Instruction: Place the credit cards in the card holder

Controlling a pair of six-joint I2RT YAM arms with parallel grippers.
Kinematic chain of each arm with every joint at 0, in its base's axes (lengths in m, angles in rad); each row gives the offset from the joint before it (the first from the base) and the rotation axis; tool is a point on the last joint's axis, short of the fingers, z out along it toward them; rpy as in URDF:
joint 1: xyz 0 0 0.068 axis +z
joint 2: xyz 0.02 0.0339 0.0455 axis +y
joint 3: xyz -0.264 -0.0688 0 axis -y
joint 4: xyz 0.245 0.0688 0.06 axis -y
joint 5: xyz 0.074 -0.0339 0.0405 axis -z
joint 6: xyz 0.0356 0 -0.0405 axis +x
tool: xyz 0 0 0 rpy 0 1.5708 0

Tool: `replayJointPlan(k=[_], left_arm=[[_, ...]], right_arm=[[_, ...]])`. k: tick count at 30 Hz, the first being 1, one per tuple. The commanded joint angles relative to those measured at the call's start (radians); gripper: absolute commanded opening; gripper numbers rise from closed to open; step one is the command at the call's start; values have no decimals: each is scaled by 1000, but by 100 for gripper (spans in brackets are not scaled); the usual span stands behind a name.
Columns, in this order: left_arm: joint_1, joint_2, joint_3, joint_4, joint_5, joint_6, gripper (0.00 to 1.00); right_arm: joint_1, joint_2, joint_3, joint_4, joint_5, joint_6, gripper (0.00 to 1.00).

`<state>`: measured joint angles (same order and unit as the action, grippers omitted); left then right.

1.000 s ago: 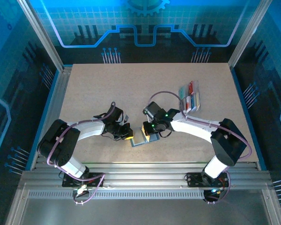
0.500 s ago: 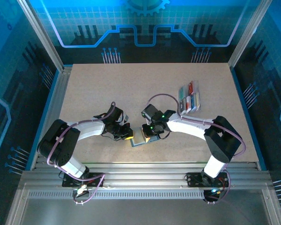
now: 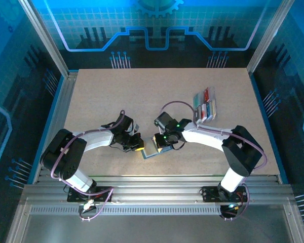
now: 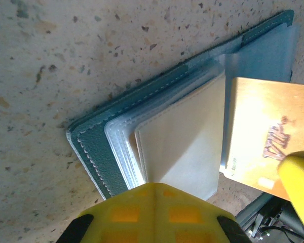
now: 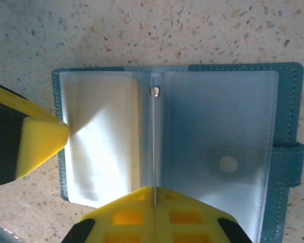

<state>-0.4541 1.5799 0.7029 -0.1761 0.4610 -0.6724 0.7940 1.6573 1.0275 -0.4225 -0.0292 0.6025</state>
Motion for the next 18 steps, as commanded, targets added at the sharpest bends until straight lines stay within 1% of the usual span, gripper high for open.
replayJointPlan(k=[1, 3, 10, 18], left_arm=[[14, -6, -20, -30, 1, 28, 2], [14, -4, -20, -31, 1, 28, 2], [14, -1, -22, -33, -3, 23, 2], [14, -3, -22, -34, -4, 23, 2]], right_arm=[[-53, -63, -61, 134, -110, 11, 0], [-66, -76, -90, 204, -160, 16, 0], [-89, -45, -129, 338, -239, 29, 0], [-98, -20, -134, 337, -204, 11, 0]])
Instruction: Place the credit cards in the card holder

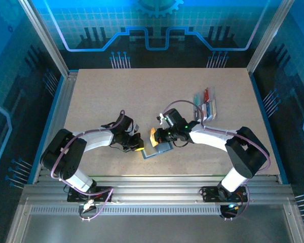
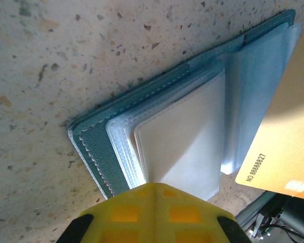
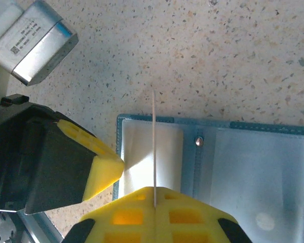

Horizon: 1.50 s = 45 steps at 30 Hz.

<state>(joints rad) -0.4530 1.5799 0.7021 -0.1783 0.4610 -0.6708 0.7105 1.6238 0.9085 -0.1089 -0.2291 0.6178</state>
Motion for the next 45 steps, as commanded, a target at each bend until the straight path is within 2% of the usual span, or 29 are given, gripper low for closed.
replayJointPlan(k=[1, 14, 45], left_arm=[[13, -3, -22, -31, -3, 22, 2], [14, -5, -26, -29, -4, 19, 2], [13, 0, -39, -10, 1, 13, 2]], right_arm=[[-17, 11, -17, 22, 0, -4, 0], [-17, 22, -17, 2, 43, -17, 0], [-23, 55, -23, 76, -71, 47, 0]])
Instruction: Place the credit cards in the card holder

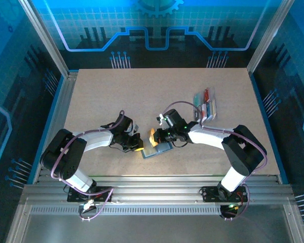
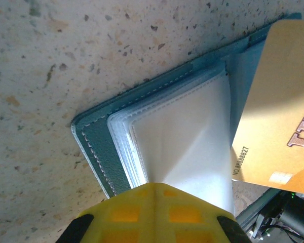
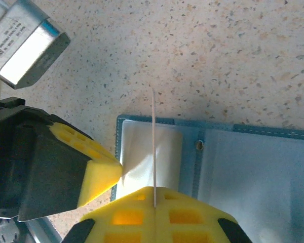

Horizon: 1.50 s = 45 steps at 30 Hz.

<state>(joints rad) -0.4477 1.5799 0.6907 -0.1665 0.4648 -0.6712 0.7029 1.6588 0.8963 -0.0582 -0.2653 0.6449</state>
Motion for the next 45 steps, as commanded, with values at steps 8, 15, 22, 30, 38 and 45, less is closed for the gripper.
replayJointPlan(k=[8, 15, 22, 30, 38, 45], left_arm=[[8, 5, -25, -20, -3, 15, 2], [7, 3, -25, -22, -1, 16, 2], [9, 4, -25, -25, -2, 16, 2], [7, -1, -19, -39, -6, 22, 2], [7, 12, -23, -27, -7, 19, 2], [9, 15, -26, -22, -3, 18, 2]], right_arm=[[-36, 37, -71, -3, -75, 71, 0], [-55, -1, -120, 2, -42, 78, 0], [-100, -17, -137, 68, -88, 91, 0], [-99, 34, -145, 173, -149, 141, 0], [-91, 18, -135, 183, -167, 154, 0], [-89, 12, -127, 167, -171, 152, 0]])
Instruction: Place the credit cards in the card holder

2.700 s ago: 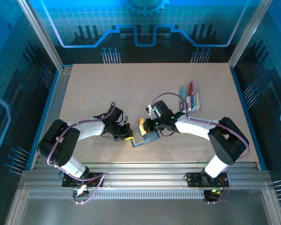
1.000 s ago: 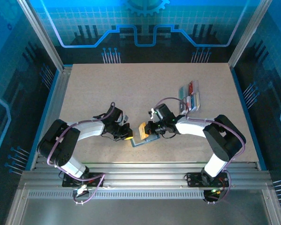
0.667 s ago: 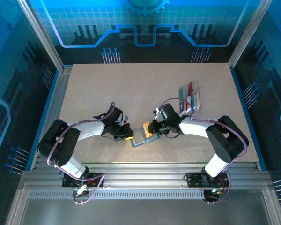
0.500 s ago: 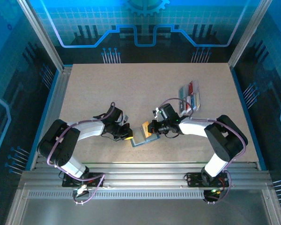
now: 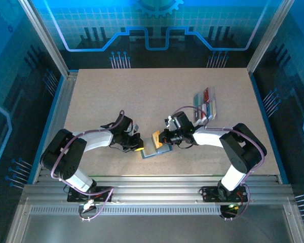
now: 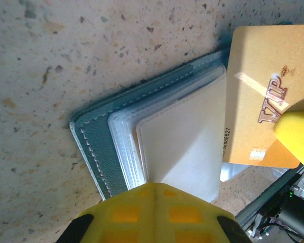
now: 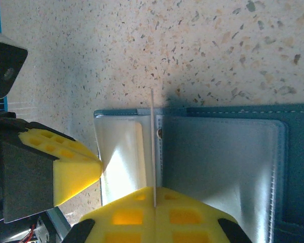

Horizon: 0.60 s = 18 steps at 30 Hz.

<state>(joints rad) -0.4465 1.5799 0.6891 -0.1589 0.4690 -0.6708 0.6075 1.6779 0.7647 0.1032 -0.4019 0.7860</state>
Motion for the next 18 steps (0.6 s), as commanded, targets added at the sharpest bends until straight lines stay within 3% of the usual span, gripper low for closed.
replayJointPlan(k=[1, 18], left_arm=[[8, 15, -25, -30, -9, 18, 2], [8, 9, -37, -19, -8, 14, 2]], right_arm=[[6, -10, 5, 2, -28, 12, 0], [50, -34, 82, -146, 36, -41, 0]])
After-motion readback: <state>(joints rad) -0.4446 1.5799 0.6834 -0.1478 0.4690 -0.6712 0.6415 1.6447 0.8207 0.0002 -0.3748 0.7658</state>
